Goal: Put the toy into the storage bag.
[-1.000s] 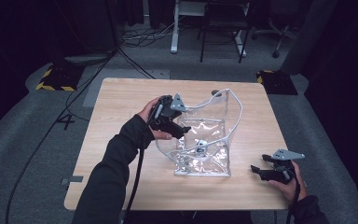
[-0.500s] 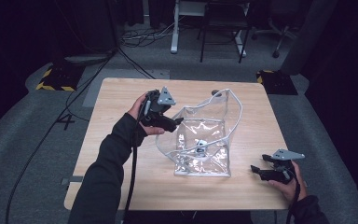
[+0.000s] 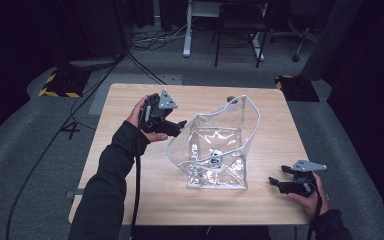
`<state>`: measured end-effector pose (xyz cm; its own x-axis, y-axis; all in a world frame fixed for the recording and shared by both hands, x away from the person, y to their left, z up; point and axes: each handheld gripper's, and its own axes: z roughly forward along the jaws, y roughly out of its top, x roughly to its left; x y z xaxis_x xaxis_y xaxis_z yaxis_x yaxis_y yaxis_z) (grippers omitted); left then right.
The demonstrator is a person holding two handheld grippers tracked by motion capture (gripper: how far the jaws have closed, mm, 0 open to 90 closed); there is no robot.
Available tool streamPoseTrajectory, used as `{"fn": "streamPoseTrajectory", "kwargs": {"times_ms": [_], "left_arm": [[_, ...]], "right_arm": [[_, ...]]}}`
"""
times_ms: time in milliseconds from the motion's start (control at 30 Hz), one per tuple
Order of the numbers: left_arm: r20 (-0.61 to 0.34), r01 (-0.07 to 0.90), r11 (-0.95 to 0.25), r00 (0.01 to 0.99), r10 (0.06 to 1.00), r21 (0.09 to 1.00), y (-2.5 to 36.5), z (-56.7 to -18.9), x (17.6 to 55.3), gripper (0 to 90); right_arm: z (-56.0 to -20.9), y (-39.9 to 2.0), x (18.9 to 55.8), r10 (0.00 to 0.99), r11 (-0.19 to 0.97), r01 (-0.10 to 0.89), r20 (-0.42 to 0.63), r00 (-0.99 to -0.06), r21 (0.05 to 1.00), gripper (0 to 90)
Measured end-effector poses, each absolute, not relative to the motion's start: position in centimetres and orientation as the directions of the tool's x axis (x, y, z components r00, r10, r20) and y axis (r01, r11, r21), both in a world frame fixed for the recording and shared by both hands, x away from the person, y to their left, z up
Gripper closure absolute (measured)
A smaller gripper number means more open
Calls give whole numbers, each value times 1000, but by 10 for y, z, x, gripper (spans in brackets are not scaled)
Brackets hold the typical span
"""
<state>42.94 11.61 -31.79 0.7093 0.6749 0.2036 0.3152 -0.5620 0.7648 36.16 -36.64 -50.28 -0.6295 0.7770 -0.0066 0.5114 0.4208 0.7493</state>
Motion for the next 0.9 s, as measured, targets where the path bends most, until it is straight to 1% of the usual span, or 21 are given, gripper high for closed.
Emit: {"fn": "streamPoseTrajectory", "kwargs": {"times_ms": [200, 300, 333, 433, 900], "left_arm": [[201, 334, -532, 671, 714, 778, 122, -322, 431, 180], [206, 342, -543, 670, 713, 767, 125, -325, 432, 179], [191, 352, -528, 665, 722, 773, 126, -327, 432, 180], [196, 356, -546, 673, 713, 758, 129, -328, 433, 179], [208, 390, -556, 650, 731, 734, 145, -341, 433, 180]], "right_arm": [[-503, -366, 362, 777, 421, 512, -7, -629, 749, 236], [-503, -366, 362, 777, 420, 512, -6, -629, 749, 236], [-503, -366, 362, 777, 421, 512, -7, -629, 749, 236], [-503, -366, 362, 777, 421, 512, -7, -629, 749, 236], [-503, -366, 362, 777, 421, 512, -7, -629, 749, 236]]}}
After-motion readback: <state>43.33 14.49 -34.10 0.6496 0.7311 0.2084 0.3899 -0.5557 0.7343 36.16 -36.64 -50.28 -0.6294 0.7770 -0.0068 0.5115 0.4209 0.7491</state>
